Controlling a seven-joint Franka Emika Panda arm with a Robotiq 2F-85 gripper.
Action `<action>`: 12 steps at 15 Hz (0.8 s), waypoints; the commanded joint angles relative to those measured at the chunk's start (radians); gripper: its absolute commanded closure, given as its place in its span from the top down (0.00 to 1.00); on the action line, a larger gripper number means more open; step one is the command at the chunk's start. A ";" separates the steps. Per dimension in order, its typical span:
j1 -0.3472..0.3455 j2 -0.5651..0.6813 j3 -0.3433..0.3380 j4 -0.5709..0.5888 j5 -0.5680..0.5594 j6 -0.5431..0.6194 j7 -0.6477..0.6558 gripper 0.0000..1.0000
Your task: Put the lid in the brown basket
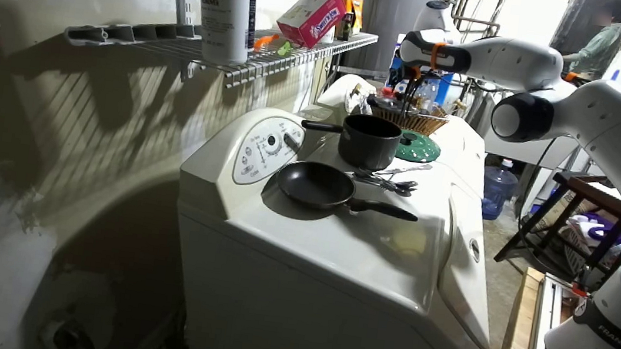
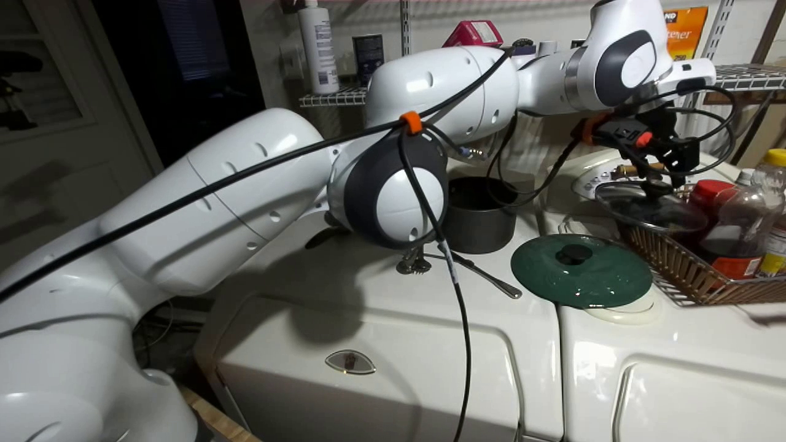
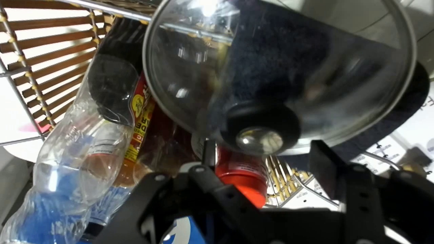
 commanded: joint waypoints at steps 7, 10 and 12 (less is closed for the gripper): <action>0.031 -0.041 -0.042 -0.016 -0.011 -0.088 0.102 1.00; 0.069 -0.087 -0.074 -0.011 -0.041 -0.218 0.131 1.00; 0.087 -0.128 -0.051 -0.017 -0.025 -0.284 0.077 1.00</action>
